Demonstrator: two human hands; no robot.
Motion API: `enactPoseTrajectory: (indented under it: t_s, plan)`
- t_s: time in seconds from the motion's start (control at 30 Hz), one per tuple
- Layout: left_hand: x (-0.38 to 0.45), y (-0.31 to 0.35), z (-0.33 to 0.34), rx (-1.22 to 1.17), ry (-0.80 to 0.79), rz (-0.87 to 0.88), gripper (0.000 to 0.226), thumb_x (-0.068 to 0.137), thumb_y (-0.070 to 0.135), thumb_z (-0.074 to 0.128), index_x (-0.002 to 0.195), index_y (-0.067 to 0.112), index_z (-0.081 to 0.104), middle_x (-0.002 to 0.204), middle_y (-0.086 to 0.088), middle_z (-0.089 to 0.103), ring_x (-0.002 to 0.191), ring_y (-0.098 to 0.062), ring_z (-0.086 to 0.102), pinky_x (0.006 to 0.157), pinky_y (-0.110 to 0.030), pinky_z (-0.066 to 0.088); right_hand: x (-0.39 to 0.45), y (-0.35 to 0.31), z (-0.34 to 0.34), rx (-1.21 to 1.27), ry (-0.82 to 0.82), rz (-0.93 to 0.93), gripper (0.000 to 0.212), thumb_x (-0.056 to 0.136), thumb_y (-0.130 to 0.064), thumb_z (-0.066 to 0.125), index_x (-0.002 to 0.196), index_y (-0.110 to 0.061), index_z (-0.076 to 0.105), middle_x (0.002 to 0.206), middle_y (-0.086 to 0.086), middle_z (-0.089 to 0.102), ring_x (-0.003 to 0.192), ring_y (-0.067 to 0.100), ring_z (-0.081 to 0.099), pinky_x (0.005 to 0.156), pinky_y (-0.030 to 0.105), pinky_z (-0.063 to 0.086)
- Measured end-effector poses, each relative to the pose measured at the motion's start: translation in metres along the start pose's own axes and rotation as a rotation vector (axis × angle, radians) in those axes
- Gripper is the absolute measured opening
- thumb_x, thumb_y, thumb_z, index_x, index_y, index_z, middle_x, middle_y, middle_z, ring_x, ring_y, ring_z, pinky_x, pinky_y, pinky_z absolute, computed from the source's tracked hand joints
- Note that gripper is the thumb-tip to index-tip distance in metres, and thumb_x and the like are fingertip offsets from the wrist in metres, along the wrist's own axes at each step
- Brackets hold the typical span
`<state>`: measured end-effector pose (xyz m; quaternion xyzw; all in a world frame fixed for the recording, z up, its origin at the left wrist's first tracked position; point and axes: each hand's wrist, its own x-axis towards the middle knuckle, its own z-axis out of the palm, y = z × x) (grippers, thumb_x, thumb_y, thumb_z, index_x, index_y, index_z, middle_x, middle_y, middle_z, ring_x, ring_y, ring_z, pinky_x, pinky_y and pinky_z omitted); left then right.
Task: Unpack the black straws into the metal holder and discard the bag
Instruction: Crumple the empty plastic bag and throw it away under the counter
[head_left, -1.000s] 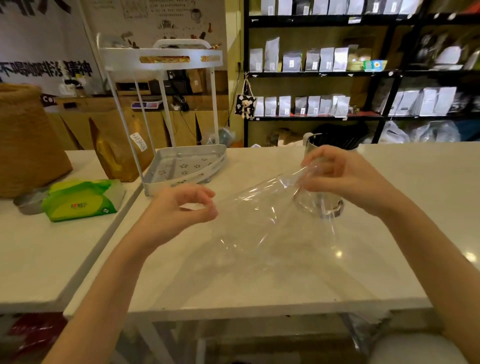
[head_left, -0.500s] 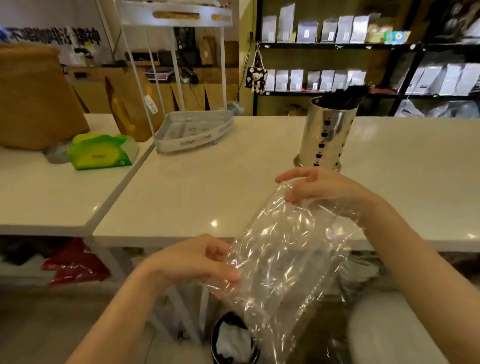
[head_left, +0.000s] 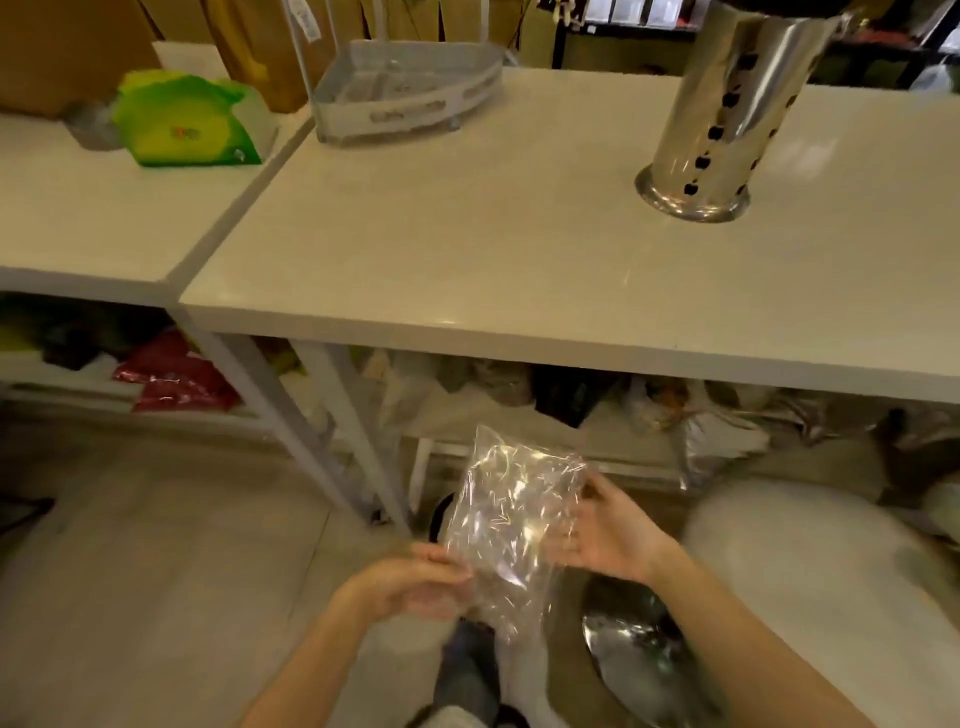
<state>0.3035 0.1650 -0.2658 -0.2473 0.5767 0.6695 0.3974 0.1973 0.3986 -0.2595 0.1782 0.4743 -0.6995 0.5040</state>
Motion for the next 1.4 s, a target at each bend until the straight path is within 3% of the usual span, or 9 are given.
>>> enactPoseTrajectory:
  t_s: [0.1, 0.3, 0.4, 0.67, 0.93, 1.1, 1.2, 1.33, 1.4]
  plan:
    - [0.028, -0.018, -0.007, -0.075, 0.188, -0.051, 0.022, 0.067, 0.014, 0.078, 0.085, 0.01, 0.065, 0.082, -0.003, 0.066, 0.072, -0.014, 0.063, 0.066, -0.029, 0.058, 0.037, 0.026, -0.019, -0.056, 0.07, 0.136, 0.082, 0.08, -0.074, 0.029, 0.121, -0.007, 0.054, 0.116, 0.024, 0.062, 0.106, 0.039, 0.06, 0.097, 0.049, 0.045]
    - [0.089, -0.029, -0.024, -0.162, 0.365, -0.061, 0.007, 0.078, 0.003, 0.066, 0.083, 0.007, 0.066, 0.066, -0.002, 0.067, 0.051, -0.008, 0.066, 0.041, -0.018, 0.048, 0.113, 0.057, -0.018, -0.493, 0.167, 0.226, 0.004, 0.088, -0.019, 0.056, 0.088, -0.018, 0.06, 0.102, 0.011, 0.062, 0.088, 0.025, 0.063, 0.091, 0.037, 0.049]
    - [0.134, -0.043, -0.04, -0.199, 0.468, -0.037, 0.012, 0.077, -0.001, 0.066, 0.082, 0.006, 0.059, 0.071, -0.007, 0.064, 0.058, -0.015, 0.062, 0.046, -0.022, 0.051, 0.164, 0.076, -0.023, -0.5, 0.373, 0.14, 0.015, 0.088, -0.001, 0.051, 0.078, -0.012, 0.054, 0.074, 0.008, 0.056, 0.047, 0.006, 0.061, 0.047, 0.016, 0.051]
    - [0.261, -0.094, -0.089, -0.258, 0.545, 0.052, 0.023, 0.083, -0.009, 0.054, 0.084, 0.012, 0.046, 0.076, -0.009, 0.057, 0.063, -0.022, 0.06, 0.057, -0.03, 0.054, 0.299, 0.119, -0.071, -0.547, 0.539, -0.077, 0.026, 0.08, 0.013, 0.055, 0.066, -0.01, 0.052, 0.063, 0.007, 0.053, 0.053, 0.017, 0.053, 0.033, 0.013, 0.042]
    - [0.37, -0.151, -0.118, -0.4, 0.569, 0.029, 0.009, 0.088, -0.001, 0.05, 0.086, 0.007, 0.052, 0.099, -0.017, 0.058, 0.077, -0.027, 0.059, 0.061, -0.028, 0.05, 0.408, 0.157, -0.14, -0.511, 0.522, 0.124, 0.03, 0.095, -0.025, 0.044, 0.067, -0.015, 0.048, 0.075, 0.004, 0.049, 0.071, 0.018, 0.048, 0.066, 0.028, 0.041]
    - [0.376, -0.161, -0.11, -0.127, 0.401, -0.104, 0.006, 0.087, 0.006, 0.054, 0.088, 0.012, 0.057, 0.096, -0.008, 0.056, 0.087, -0.019, 0.051, 0.073, -0.02, 0.048, 0.422, 0.175, -0.152, -0.541, 0.433, 0.215, 0.05, 0.099, -0.036, 0.03, 0.133, -0.002, 0.041, 0.137, 0.018, 0.046, 0.124, 0.031, 0.044, 0.102, 0.036, 0.035]
    - [0.368, -0.157, -0.107, -0.042, 0.373, -0.098, 0.028, 0.091, 0.006, 0.047, 0.067, 0.02, 0.046, 0.073, 0.004, 0.045, 0.064, -0.005, 0.041, 0.038, -0.006, 0.039, 0.423, 0.172, -0.159, -0.588, 0.448, 0.134, 0.045, 0.099, -0.033, 0.032, 0.127, -0.003, 0.049, 0.128, 0.019, 0.054, 0.113, 0.032, 0.052, 0.093, 0.037, 0.043]
    - [0.349, -0.144, -0.103, 0.059, 0.399, -0.07, 0.031, 0.092, 0.01, 0.046, 0.063, 0.021, 0.041, 0.07, 0.006, 0.04, 0.063, -0.005, 0.038, 0.054, -0.017, 0.032, 0.39, 0.151, -0.151, -0.706, 0.417, 0.054, 0.02, 0.095, -0.021, 0.042, 0.084, -0.017, 0.058, 0.083, 0.002, 0.054, 0.076, 0.014, 0.052, 0.069, 0.024, 0.042]
    - [0.338, -0.131, -0.1, 0.085, 0.407, -0.037, 0.021, 0.091, 0.011, 0.048, 0.071, 0.019, 0.05, 0.079, 0.003, 0.046, 0.074, -0.01, 0.045, 0.065, -0.022, 0.037, 0.371, 0.138, -0.14, -0.805, 0.372, -0.013, 0.018, 0.094, -0.017, 0.046, 0.105, -0.01, 0.058, 0.098, 0.006, 0.056, 0.093, 0.019, 0.055, 0.079, 0.026, 0.041]
